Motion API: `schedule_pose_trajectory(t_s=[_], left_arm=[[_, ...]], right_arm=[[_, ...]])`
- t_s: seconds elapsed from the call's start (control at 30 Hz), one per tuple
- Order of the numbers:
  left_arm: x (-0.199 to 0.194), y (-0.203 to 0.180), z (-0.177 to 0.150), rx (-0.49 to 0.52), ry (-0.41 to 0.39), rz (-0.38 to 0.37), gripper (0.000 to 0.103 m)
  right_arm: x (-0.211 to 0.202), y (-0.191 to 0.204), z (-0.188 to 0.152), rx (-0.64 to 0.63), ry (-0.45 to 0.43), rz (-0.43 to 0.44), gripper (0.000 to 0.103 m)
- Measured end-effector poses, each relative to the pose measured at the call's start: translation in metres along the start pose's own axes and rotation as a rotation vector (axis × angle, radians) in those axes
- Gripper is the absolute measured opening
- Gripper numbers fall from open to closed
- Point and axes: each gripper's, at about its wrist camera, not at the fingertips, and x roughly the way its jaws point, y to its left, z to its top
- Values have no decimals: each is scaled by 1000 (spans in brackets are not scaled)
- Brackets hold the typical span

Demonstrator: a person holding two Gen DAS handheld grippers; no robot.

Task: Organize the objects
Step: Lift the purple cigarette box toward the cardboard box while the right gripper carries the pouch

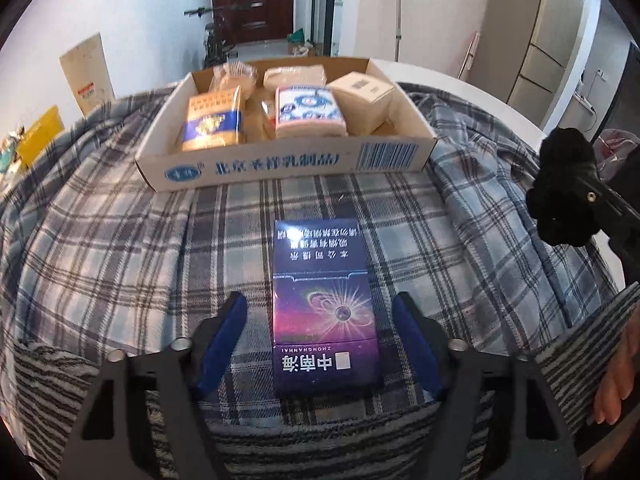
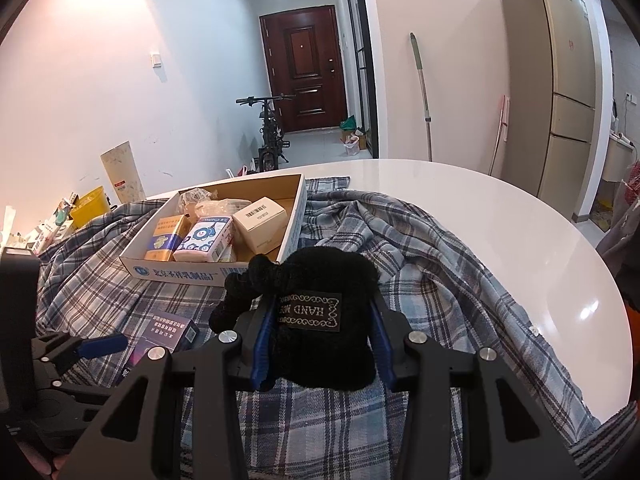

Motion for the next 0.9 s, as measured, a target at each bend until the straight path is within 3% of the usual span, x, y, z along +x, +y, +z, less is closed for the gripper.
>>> schedule_pose_trajectory(t_s=[0.07,0.13,0.53,0.9], left_arm=[[3,2,0,-9,16,-22,54],[0,2,-1,-10,5,-23,54],[-84,-3,-5,59,-318,120,54],[-111,14,-14,25,-346,82,54]], right_arm=[[0,0,0,1,3,1,41],[1,0,0,2,4,1,41],[-1,0,0,1,5,-19,41],[-14,7,-3,-23,3,-32,41]])
